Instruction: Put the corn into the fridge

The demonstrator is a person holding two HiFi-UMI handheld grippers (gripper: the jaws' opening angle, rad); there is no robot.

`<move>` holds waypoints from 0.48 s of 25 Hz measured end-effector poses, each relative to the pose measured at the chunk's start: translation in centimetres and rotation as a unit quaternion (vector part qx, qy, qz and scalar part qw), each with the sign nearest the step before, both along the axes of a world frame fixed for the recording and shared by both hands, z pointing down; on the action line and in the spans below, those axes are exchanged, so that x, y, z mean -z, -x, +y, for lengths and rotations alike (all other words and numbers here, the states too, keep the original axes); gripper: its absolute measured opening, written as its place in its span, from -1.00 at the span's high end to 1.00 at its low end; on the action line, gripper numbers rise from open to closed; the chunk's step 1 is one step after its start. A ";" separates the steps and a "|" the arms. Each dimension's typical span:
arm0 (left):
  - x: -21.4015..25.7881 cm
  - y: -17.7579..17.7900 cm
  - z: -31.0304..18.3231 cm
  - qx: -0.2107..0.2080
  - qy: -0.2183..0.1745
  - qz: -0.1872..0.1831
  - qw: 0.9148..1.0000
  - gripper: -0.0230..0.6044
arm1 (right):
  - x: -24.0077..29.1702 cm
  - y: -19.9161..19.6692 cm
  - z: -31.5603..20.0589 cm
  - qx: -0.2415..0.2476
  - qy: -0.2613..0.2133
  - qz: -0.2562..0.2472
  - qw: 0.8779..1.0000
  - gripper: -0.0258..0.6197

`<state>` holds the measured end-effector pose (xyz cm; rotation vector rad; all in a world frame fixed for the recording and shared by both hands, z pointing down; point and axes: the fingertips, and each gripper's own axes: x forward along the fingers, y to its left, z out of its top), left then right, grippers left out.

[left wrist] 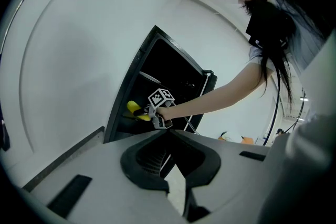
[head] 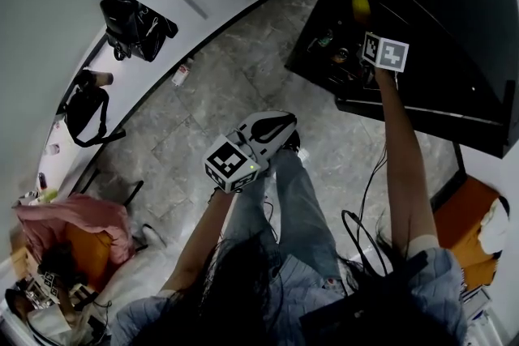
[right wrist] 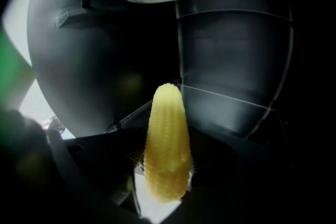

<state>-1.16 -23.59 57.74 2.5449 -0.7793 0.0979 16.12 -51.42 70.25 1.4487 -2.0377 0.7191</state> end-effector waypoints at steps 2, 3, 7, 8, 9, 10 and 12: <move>-0.2 0.2 0.4 0.000 0.002 -0.002 1.000 0.90 | 0.3 -0.1 0.0 -0.001 -0.008 -0.004 1.000 0.17; -0.2 0.3 0.5 0.001 0.004 -0.004 1.000 0.90 | 0.5 0.0 0.0 0.001 -0.017 0.000 1.000 0.17; -0.3 0.6 1.2 0.001 0.008 -0.008 1.000 0.90 | 1.3 -0.1 0.2 0.012 -0.044 0.030 0.999 0.15; -0.2 0.5 1.3 -0.001 0.008 -0.008 1.000 0.90 | 1.5 -0.2 0.4 0.011 -0.045 0.031 0.998 0.15; -0.2 0.5 1.4 -0.001 0.008 -0.009 1.000 0.90 | 1.7 -0.4 0.6 0.009 -0.047 0.029 0.998 0.15; -0.2 0.5 1.4 -0.002 0.009 -0.009 1.000 0.90 | 2.0 -0.5 0.8 0.008 -0.051 0.028 0.998 0.15; 0.0 0.5 1.4 -0.001 0.008 -0.008 1.000 0.90 | 2.5 -0.6 1.2 0.008 -0.058 0.029 0.998 0.15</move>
